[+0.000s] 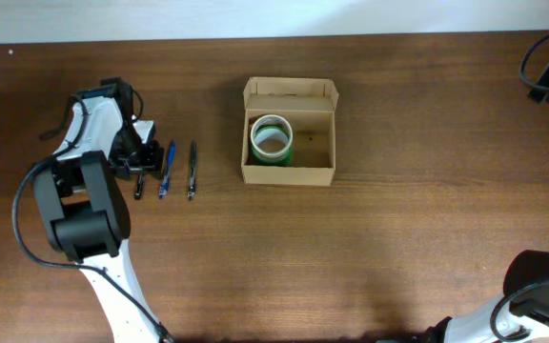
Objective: Pack container
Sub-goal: 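Grasp the black pen with the left gripper, then carry black pen into the box and release it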
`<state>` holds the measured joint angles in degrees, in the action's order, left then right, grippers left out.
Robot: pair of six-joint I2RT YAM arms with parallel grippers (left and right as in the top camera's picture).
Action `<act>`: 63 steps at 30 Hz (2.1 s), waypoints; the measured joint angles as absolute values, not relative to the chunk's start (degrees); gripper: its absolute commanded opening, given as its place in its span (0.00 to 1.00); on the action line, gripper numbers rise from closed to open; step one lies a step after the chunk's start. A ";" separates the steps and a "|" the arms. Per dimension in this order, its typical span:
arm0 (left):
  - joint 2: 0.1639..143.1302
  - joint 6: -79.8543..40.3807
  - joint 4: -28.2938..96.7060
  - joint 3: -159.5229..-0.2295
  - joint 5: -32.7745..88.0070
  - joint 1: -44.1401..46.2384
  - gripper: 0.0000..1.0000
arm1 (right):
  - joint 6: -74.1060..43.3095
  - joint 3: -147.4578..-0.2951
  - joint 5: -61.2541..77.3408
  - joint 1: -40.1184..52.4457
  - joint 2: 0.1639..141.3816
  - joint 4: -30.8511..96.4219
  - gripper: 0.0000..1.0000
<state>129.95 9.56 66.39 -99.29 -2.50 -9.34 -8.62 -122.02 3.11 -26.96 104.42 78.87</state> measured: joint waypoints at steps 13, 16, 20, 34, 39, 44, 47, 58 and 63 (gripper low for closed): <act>129.99 8.78 66.43 -99.39 -3.29 -9.34 0.02 | -8.67 -122.02 3.14 -26.96 104.42 78.91 0.99; 130.45 8.75 67.99 -100.38 -3.25 -9.34 0.02 | -8.64 -122.02 3.14 -26.96 104.42 78.91 0.99; 132.42 8.80 74.54 -108.05 -3.25 -9.34 0.02 | -8.71 -122.02 3.14 -26.96 104.42 78.91 0.99; 132.35 47.00 95.77 -159.59 6.52 13.41 0.02 | -8.80 -121.99 3.33 -26.96 104.42 78.94 0.99; 134.23 57.04 96.29 -159.59 7.29 24.45 0.02 | -8.80 -121.99 3.36 -26.96 104.42 78.94 0.99; 137.14 59.44 96.44 -157.75 7.33 28.32 0.02 | -8.82 -121.99 3.36 -26.96 104.42 78.94 0.99; 139.76 59.86 96.42 -155.09 7.31 28.82 0.02 | -8.80 -121.99 3.36 -26.96 104.42 78.94 0.99; 143.11 60.45 93.34 -139.85 7.31 28.75 0.02 | -8.80 -121.99 3.36 -26.96 104.42 78.94 0.99; 143.11 60.47 91.81 -137.97 7.31 28.75 0.24 | -8.80 -121.99 3.33 -26.96 104.42 78.94 0.99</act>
<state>143.11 60.47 91.81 -137.97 7.31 28.75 -8.80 -121.99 3.33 -26.96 104.42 78.94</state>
